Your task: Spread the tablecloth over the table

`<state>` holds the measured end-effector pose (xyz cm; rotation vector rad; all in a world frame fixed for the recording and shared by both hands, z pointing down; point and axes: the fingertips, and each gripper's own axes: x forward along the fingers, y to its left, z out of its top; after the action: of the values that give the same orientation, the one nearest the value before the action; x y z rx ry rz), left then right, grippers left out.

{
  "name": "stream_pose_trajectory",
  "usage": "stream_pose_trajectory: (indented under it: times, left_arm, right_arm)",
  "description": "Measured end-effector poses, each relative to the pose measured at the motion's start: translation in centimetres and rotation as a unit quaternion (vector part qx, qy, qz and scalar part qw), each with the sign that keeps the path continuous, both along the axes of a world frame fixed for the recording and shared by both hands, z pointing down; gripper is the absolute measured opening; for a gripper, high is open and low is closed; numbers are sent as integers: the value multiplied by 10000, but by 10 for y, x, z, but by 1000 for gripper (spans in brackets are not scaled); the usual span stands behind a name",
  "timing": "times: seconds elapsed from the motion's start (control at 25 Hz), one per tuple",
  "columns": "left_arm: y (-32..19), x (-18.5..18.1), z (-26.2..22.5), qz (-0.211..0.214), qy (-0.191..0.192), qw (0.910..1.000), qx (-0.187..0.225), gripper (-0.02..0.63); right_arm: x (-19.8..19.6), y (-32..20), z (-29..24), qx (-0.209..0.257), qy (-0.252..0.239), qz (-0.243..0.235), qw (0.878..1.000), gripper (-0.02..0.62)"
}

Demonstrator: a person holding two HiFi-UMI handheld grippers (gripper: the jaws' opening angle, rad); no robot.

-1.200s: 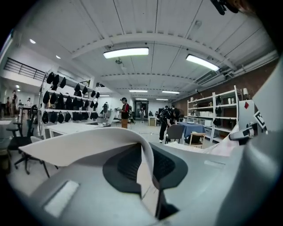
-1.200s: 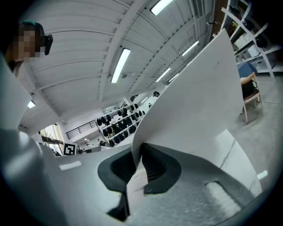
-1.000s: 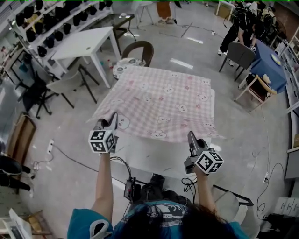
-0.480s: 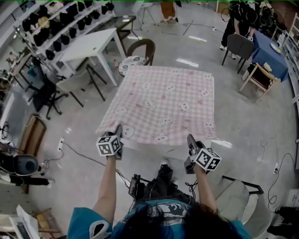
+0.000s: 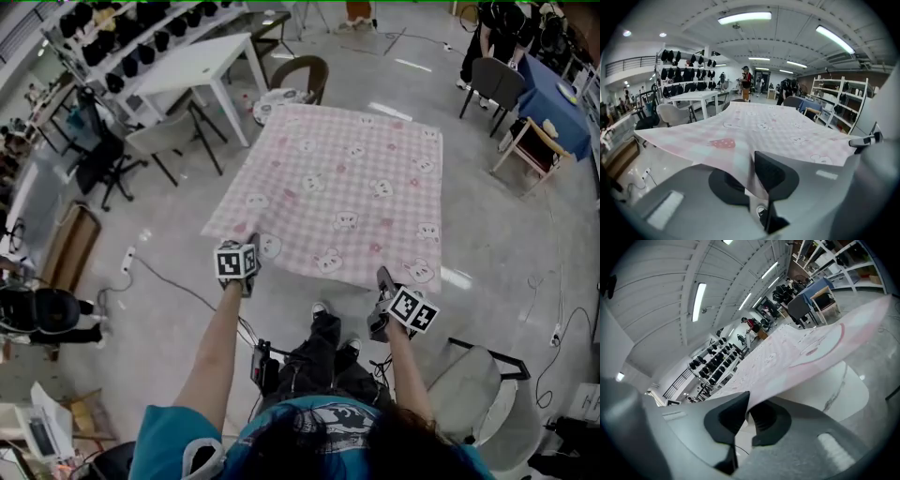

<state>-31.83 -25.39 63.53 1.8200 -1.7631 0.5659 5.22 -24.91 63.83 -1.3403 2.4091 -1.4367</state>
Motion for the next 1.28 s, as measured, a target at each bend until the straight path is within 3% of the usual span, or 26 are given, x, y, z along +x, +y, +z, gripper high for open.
stream_pose_trajectory:
  times: [0.2, 0.6, 0.72, 0.96, 1.08, 1.16, 1.28]
  left_arm:
    - [4, -11, 1, 281, -370, 9983, -341, 54]
    - [14, -17, 56, 904, -395, 9918, -813, 57]
    - [4, -27, 60, 1019, -269, 9917, -740, 58]
    - [-1, -33, 78, 818, 240, 9935, -756, 58]
    - [3, -31, 84, 816, 177, 9945, -627, 59]
    - [4, -30, 85, 793, 231, 9950, -556, 60]
    - [5, -32, 86, 637, 633, 9945, -532, 64]
  right_arm:
    - [-7, 13, 12, -143, 37, 34, 9999, 8]
    - [-1, 23, 50, -631, 398, 552, 9957, 23]
    - [-10, 20, 54, -647, 536, 619, 9945, 23]
    - [-11, 20, 75, -927, 693, 1026, 9880, 33]
    - [-9, 23, 81, -1009, 755, 1086, 9861, 40]
    - [-6, 22, 83, -1027, 835, 1064, 9855, 62]
    - [-5, 23, 81, -1040, 922, 1113, 9840, 140]
